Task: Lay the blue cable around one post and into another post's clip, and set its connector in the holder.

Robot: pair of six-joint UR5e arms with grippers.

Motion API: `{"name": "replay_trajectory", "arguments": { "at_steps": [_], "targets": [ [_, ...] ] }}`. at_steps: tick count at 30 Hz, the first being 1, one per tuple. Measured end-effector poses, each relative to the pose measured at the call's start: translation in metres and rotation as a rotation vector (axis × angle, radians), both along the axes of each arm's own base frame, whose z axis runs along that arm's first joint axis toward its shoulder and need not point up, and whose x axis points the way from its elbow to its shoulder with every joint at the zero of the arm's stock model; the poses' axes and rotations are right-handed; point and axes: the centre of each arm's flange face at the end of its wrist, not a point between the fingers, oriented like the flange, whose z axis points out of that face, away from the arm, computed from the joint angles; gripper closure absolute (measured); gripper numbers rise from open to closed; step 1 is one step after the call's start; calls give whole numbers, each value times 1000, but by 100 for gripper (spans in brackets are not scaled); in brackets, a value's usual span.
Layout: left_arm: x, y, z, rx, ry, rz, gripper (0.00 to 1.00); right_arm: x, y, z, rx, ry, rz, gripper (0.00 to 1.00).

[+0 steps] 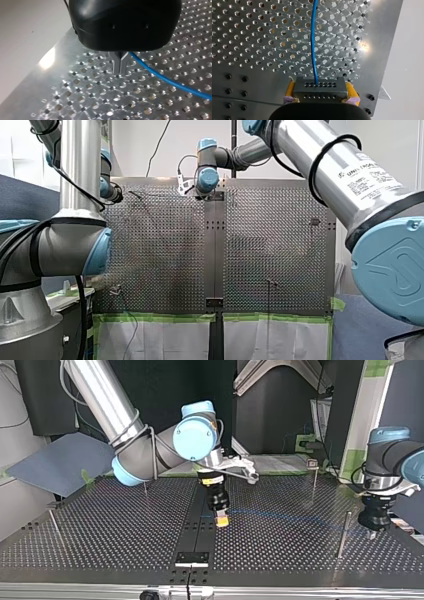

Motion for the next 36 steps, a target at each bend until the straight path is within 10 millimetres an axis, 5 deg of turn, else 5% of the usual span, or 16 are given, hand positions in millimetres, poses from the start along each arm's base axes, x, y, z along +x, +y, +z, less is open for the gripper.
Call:
{"name": "replay_trajectory", "arguments": {
  "at_steps": [19, 30, 32, 33, 34, 35, 36],
  "targets": [
    [7, -23, -16, 42, 37, -41, 100, -6, -9, -7, 16, 19, -18, 100],
    [8, -28, -26, 50, 78, -19, 90, -10, -11, -7, 27, 36, -24, 100],
    [7, -27, -28, 47, 88, -10, 55, -12, -11, -6, 28, 38, -25, 100],
    [7, -27, -29, 46, 91, -7, 55, -12, -11, -5, 28, 39, -25, 100],
    [7, -26, -30, 44, 95, -4, 38, -13, -11, -5, 28, 40, -26, 100],
    [7, -25, -31, 43, 100, 0, 9, -13, -11, -5, 29, 42, -26, 100],
    [7, -25, -32, 41, 104, 3, 9, -14, -11, -5, 30, 44, -27, 100]
  ]
}}
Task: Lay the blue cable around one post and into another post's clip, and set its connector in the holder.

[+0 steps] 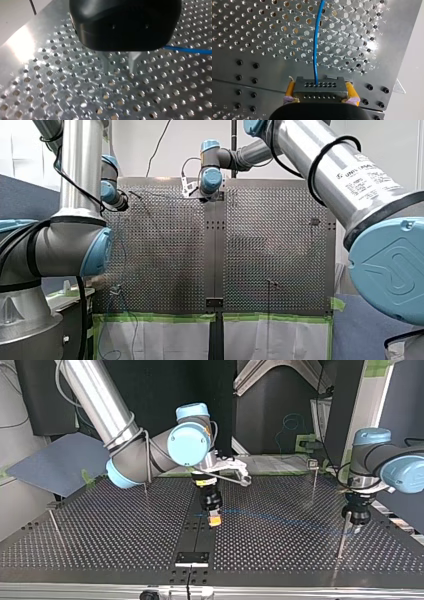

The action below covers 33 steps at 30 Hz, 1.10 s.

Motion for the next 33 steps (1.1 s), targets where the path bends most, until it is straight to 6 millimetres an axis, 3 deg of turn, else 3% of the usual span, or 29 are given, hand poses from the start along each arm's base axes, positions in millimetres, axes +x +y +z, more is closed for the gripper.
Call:
{"name": "replay_trajectory", "arguments": {
  "at_steps": [1, 10, 17, 25, 33],
  "targets": [
    [0, 1, -1, -1, 4, 4, 0, 0, 0, 0, 1, 2, -1, 100],
    [1, 0, -18, -13, 65, 31, 0, -4, -3, -4, 13, 24, -7, 100],
    [5, -4, -33, -21, 99, 22, 0, -11, -6, -18, 31, 44, -31, 100],
    [7, -7, -37, -22, 107, 15, 0, -31, -17, -17, 23, -9, -74, 100],
    [7, -10, -38, -21, 109, 9, 0, -44, -25, -36, 20, -41, -106, 100]
  ]
}}
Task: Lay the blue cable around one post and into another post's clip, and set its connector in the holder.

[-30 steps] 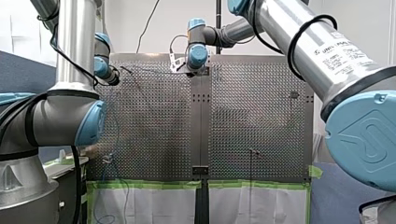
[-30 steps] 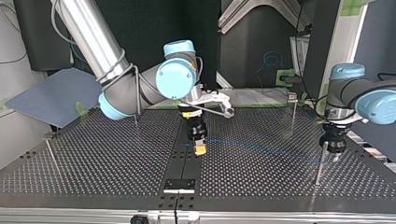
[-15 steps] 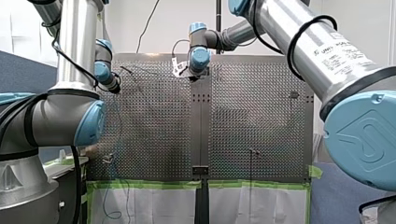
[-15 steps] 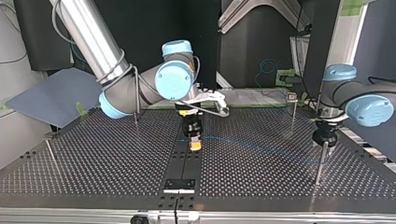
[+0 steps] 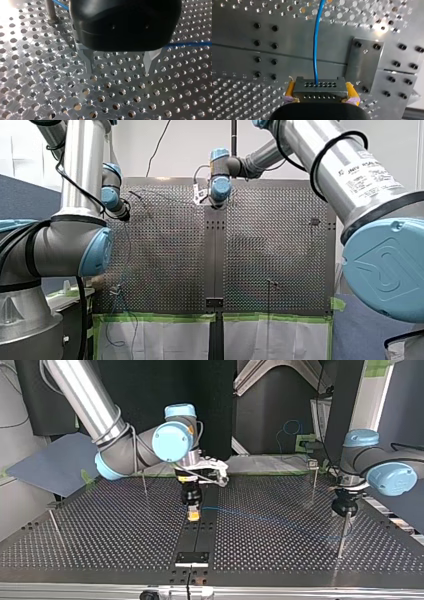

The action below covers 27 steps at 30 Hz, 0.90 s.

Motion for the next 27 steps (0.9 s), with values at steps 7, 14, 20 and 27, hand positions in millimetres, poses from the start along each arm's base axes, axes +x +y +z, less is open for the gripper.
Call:
{"name": "replay_trajectory", "arguments": {
  "at_steps": [7, 14, 20, 27],
  "targets": [
    [0, 0, -1, 1, 2, 0, 0, -11, -5, -21, 0, -27, -31, 100],
    [0, 0, -1, 3, 5, 2, 0, -19, -7, -45, 7, -50, -57, 100],
    [0, -1, -1, 5, 6, 2, 0, -25, -8, -73, 19, -53, -87, 100],
    [-1, 0, 0, 6, 6, 3, 0, -33, -7, -107, 37, -68, -102, 100]
  ]
}}
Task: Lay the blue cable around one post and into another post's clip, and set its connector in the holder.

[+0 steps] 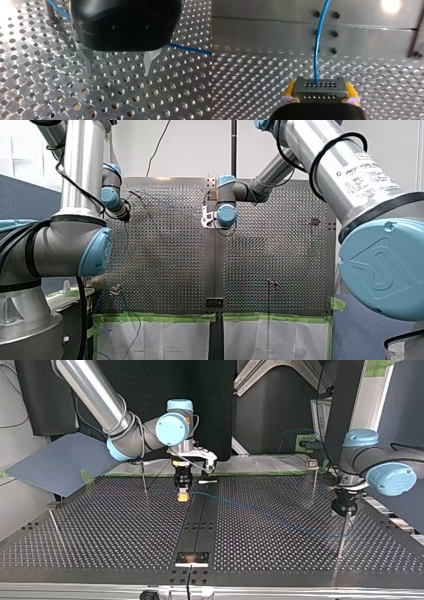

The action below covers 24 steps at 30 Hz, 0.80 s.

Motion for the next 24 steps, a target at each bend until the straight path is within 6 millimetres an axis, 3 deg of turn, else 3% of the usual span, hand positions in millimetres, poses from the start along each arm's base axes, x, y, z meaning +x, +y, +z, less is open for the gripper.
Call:
{"name": "replay_trajectory", "arguments": {
  "at_steps": [10, 24],
  "targets": [
    [0, 0, -1, 1, 1, -1, 0, -22, -6, -91, 64, 32, -88, 100],
    [0, 0, -1, 4, 3, -2, 0, -78, -8, -218, 161, 75, -188, 100]
  ]
}}
